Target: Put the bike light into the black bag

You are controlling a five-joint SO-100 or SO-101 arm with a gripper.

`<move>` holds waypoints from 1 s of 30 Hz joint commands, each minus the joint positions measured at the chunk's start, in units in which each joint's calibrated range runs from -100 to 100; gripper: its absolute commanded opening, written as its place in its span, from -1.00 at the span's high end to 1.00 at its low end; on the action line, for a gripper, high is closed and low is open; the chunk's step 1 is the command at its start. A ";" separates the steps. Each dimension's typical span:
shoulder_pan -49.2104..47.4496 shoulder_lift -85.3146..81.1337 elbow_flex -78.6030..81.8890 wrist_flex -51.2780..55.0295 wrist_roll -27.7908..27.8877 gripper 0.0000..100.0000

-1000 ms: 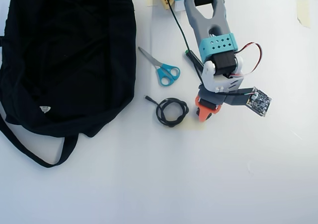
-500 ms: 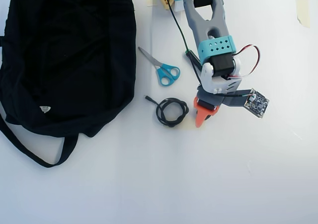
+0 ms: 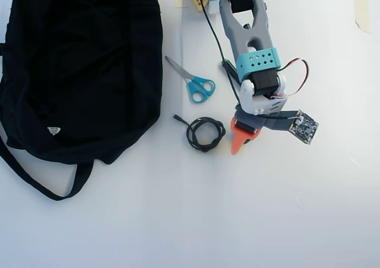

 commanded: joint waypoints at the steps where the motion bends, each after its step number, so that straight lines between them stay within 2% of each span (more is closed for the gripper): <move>1: -0.73 -0.81 -2.47 -0.42 -0.33 0.34; 11: -2.15 -0.72 -2.29 -0.33 -2.48 0.34; 30: -1.18 3.59 -0.85 -2.92 -1.85 0.33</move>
